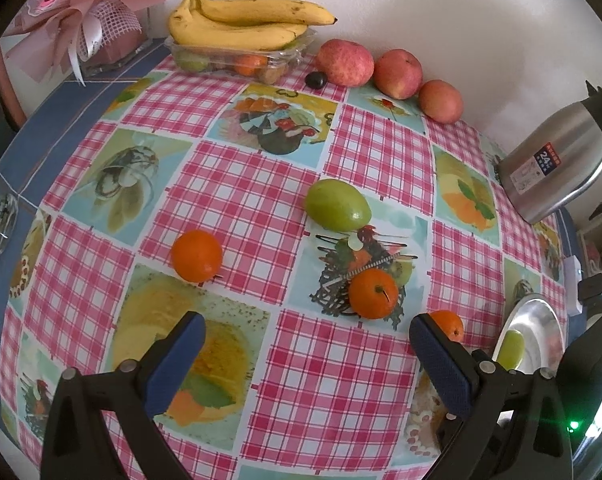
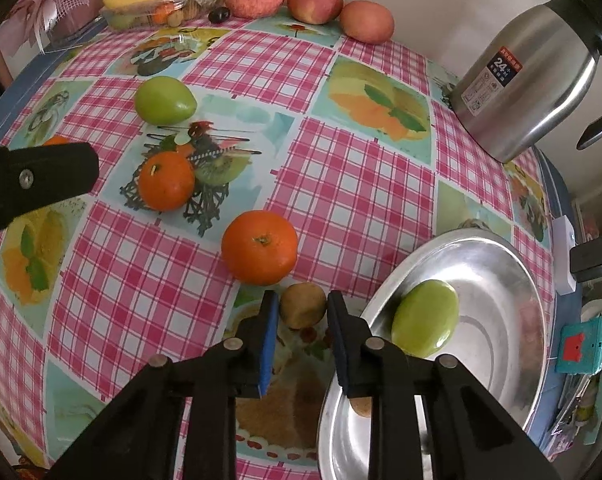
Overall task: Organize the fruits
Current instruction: 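Grasp the brown kiwi beside the bowl rim with the right gripper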
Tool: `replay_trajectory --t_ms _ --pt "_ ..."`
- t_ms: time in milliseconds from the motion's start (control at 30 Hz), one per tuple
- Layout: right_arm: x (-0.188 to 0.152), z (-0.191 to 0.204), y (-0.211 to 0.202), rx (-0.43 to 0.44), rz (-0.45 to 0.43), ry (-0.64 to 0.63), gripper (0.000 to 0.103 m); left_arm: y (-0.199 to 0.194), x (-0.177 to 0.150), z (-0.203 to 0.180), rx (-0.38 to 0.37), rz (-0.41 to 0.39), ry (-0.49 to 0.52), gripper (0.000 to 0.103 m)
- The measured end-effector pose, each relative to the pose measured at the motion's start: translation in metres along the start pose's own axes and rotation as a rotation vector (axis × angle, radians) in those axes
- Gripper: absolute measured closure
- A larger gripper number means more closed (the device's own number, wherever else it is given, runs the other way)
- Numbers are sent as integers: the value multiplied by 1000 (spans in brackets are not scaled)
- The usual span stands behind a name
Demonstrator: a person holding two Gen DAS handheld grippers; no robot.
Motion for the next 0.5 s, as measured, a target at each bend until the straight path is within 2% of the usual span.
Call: replay_trajectory --t_ms 133,333,500 --pt "0 0 -2 26 -3 15 78 3 0 3 2 5 -12 0" --pt "6 0 -21 152 -46 94 78 2 4 4 -10 -25 -25 0" --pt "14 -5 -34 179 -78 137 78 7 8 1 -24 -47 -36 0"
Point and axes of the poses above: each gripper's, at about its wrist camera, not at the fingertips, and y roughly the way its jaws point, z to its left, x to its top, the point moved 9 cm from there along y, roughly the way its jaws point, and after that the axes turned 5 degrees about y, right-handed, at the moved point
